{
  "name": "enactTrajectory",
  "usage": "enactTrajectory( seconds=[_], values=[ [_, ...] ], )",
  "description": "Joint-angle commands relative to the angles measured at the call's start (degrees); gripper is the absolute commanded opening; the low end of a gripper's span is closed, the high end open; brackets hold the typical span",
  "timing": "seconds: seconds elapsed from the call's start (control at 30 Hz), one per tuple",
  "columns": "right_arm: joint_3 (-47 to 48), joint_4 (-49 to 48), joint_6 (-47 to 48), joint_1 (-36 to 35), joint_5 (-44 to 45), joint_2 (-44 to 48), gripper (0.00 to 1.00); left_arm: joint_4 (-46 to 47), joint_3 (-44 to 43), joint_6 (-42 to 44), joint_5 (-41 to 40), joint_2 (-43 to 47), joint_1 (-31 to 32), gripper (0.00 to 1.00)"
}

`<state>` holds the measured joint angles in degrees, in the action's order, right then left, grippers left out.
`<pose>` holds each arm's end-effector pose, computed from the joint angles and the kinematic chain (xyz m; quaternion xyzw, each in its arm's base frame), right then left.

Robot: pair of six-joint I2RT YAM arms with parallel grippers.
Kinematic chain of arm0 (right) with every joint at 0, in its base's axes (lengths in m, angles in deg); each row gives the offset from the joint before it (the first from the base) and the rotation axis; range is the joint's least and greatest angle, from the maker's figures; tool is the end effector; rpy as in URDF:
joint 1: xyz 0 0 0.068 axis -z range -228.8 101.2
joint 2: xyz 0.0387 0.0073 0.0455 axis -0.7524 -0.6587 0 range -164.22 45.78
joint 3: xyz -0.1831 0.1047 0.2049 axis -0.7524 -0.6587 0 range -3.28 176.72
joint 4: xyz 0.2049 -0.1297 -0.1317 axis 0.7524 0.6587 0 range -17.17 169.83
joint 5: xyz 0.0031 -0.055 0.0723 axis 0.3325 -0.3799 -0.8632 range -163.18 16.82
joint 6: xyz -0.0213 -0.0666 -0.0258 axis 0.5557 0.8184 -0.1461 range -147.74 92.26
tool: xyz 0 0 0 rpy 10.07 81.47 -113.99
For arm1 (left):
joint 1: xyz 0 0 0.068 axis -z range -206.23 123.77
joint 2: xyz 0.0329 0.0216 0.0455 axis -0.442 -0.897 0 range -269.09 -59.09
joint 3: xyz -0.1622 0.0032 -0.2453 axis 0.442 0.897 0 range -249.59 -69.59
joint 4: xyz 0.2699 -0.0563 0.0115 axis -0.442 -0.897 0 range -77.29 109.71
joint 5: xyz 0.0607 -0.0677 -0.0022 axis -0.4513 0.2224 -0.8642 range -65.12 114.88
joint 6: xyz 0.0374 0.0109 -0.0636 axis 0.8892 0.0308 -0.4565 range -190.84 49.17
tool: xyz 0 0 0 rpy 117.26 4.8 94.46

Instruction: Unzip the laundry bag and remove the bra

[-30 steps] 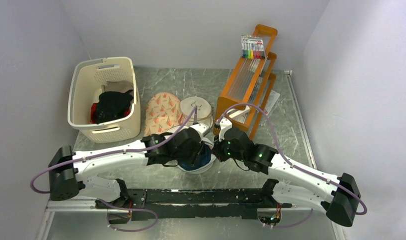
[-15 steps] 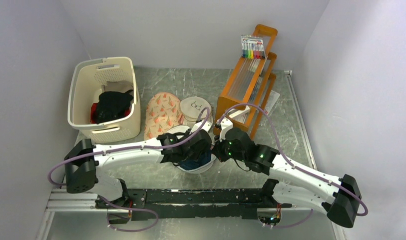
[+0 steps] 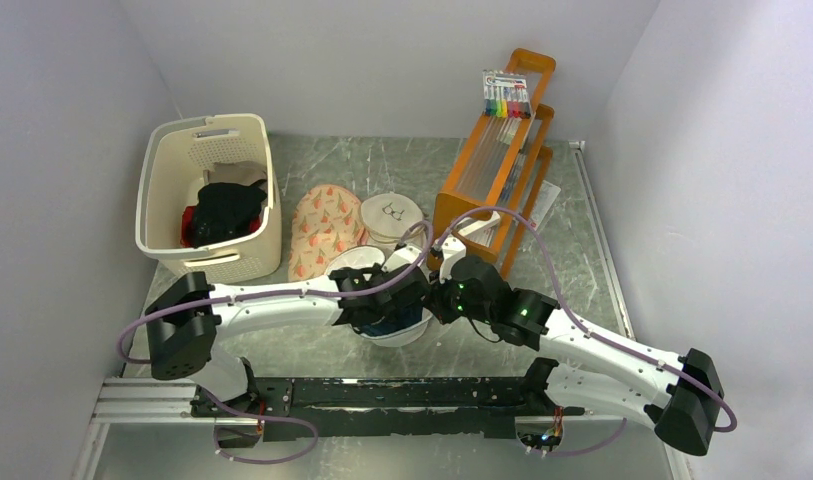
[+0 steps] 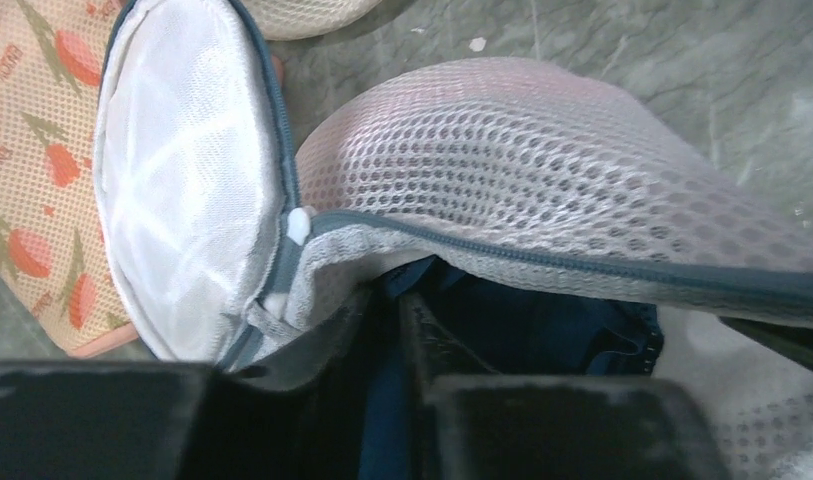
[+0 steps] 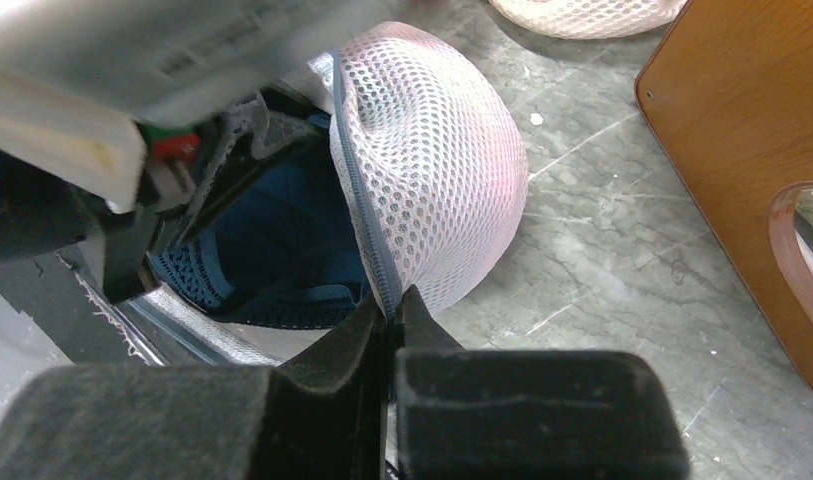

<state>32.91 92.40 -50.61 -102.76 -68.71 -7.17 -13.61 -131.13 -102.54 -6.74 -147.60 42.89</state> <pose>0.1359 0.1785 0.2432 -0.2220 0.8638 0.2530 0.3750 0.1500 -0.3013 0.2241 0.2322 0.9033 -0.0222 0.3601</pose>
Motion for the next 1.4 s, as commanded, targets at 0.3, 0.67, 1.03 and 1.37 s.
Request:
enactTrajectory(
  seconds=[0.3,0.67,1.03,1.37],
  values=[
    [-0.3,-1.6,-0.5,0.2,0.6,1.7,0.00,0.9,-2.1,7.9,10.1,10.8,2.8,0.07],
    [-0.5,-0.2,-2.1,0.3,5.3,2.3,0.00,9.4,2.1,11.0,22.1,28.2,3.0,0.07],
    [-1.7,-0.6,-2.6,0.2,5.3,1.3,0.00,6.0,-9.4,16.7,15.6,31.2,3.0,0.07],
    [-1.8,-1.2,-1.8,0.2,5.8,1.0,0.00,-3.2,-26.5,24.3,1.8,25.1,2.9,0.07]
  ],
)
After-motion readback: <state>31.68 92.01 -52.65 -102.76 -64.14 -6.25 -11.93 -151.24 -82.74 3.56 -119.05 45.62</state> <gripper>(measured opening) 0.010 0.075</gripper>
